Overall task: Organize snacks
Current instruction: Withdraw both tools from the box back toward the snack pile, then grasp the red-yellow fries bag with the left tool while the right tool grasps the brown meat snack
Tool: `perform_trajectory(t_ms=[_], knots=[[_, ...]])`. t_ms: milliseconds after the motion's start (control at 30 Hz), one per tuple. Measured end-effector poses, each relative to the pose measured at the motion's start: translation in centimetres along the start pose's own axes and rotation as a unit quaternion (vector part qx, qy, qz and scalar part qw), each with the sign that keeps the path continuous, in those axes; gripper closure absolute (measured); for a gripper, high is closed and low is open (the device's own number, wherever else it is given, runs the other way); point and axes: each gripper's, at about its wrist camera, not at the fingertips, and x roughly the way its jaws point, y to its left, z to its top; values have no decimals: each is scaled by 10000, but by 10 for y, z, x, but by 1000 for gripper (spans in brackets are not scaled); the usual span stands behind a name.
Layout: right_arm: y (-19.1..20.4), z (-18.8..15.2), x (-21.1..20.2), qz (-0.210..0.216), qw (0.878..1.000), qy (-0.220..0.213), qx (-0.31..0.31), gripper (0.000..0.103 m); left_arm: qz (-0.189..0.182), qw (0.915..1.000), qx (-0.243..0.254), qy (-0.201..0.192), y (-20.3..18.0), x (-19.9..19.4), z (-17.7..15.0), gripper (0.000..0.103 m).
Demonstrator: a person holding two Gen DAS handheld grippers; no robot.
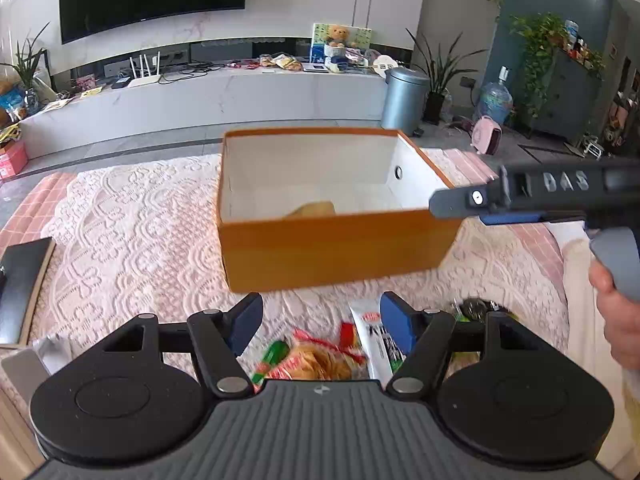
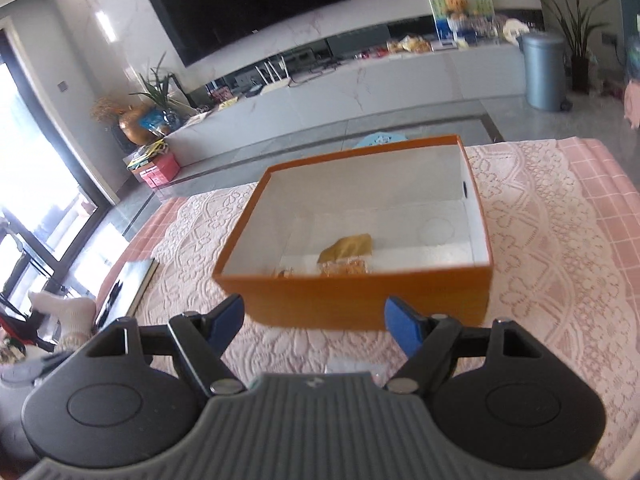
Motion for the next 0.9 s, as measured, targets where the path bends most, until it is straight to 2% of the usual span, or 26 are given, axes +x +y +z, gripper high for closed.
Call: perform_trajectory(t_ms=[267,500,900], knots=[[6,-69,-16,-453,9965,-264,-656,27,-142,9993,167,294,-4,11,-28,22],[-3,-116,1,-804,9934,-77,-814,27,-158,9981,53,591,2,26,-42,22],[-16,-149,43,-905,9905,410,-946,27,-144,9953,15,955,6,60,-60,19]])
